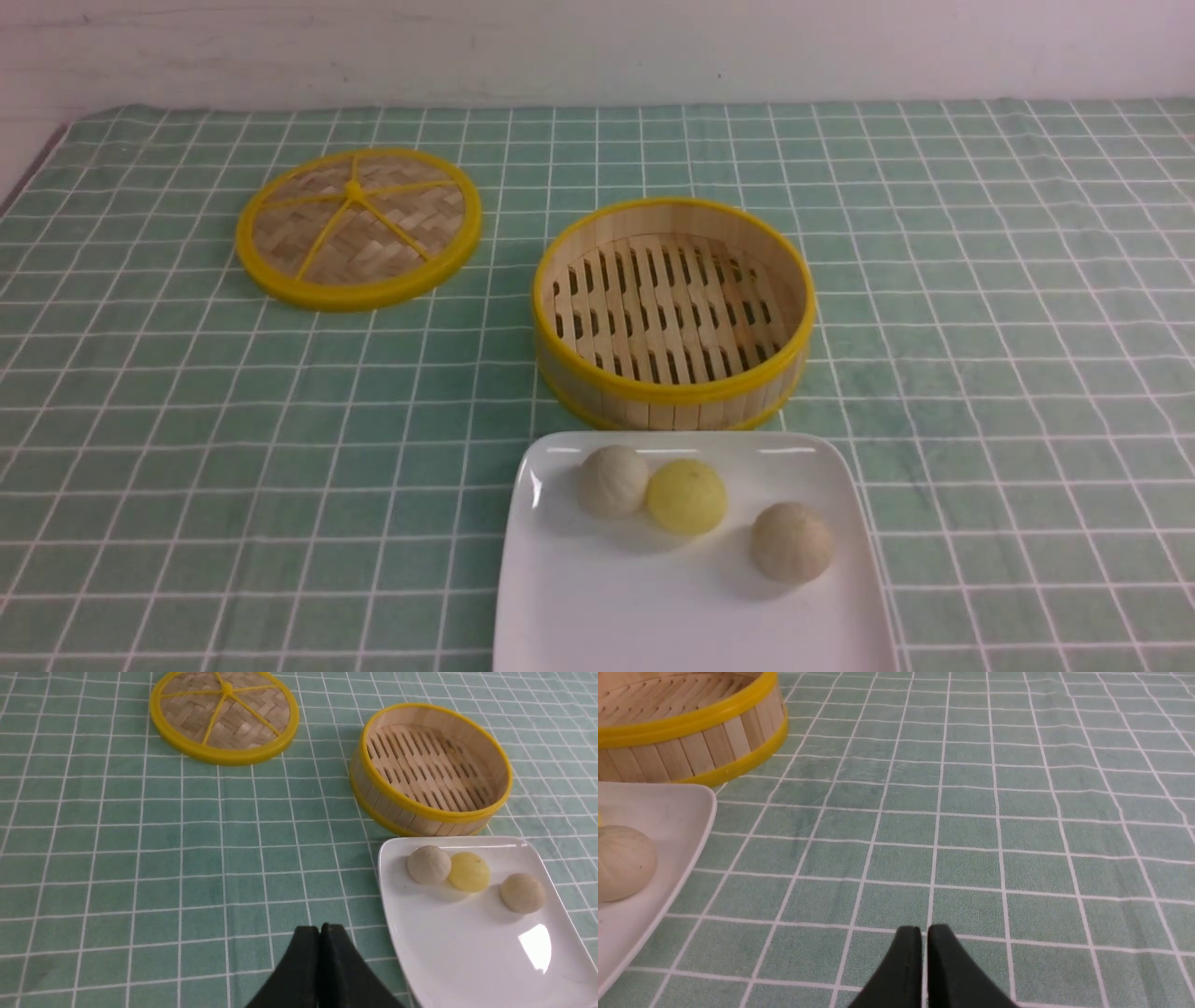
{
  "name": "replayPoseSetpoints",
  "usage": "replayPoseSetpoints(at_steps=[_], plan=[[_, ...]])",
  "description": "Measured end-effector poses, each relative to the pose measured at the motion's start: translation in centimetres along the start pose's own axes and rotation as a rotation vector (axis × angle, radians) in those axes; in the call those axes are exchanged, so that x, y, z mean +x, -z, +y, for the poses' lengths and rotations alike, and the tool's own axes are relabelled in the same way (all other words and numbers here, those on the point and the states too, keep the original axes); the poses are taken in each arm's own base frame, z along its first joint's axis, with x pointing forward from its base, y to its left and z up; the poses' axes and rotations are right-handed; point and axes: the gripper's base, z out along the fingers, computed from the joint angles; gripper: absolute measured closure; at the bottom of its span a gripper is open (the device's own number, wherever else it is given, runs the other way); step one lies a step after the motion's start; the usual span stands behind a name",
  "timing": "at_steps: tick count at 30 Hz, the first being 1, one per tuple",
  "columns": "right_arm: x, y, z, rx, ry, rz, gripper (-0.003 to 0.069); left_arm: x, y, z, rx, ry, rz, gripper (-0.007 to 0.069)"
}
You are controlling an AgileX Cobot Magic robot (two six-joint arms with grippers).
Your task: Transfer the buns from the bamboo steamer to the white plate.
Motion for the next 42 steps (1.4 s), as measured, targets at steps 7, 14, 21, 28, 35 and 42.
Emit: replayPoseSetpoints(at_steps=[7, 14, 21, 28, 35, 42], plan=[[0.0, 0.0, 0.0, 0.000, -0.001, 0.000, 0.0603, 5.2, -5.3, 0.5, 0.013, 0.043, 0.024, 0.0617], [0.0, 0.0, 0.0, 0.000, -0.001, 0.000, 0.0594, 6.1, -9.5, -0.8, 0.173, 0.125, -0.216, 0.0609], [0.0, 0.0, 0.0, 0.000, -0.001, -0.001, 0.0582, 7.7, -11.3, -0.7, 0.182, 0.081, -0.242, 0.0604], [0.0, 0.0, 0.0, 0.000, -0.001, -0.001, 0.0573, 8.4, -11.7, -0.3, 0.134, 0.068, -0.182, 0.0600], [0.0, 0.0, 0.0, 0.000, -0.001, -0.001, 0.0564, 9.3, -12.3, 0.2, 0.103, 0.059, -0.199, 0.0589], [0.0, 0.0, 0.0, 0.000, -0.001, -0.001, 0.0559, 12.3, -12.9, 2.6, -0.102, 0.103, -0.258, 0.0583]])
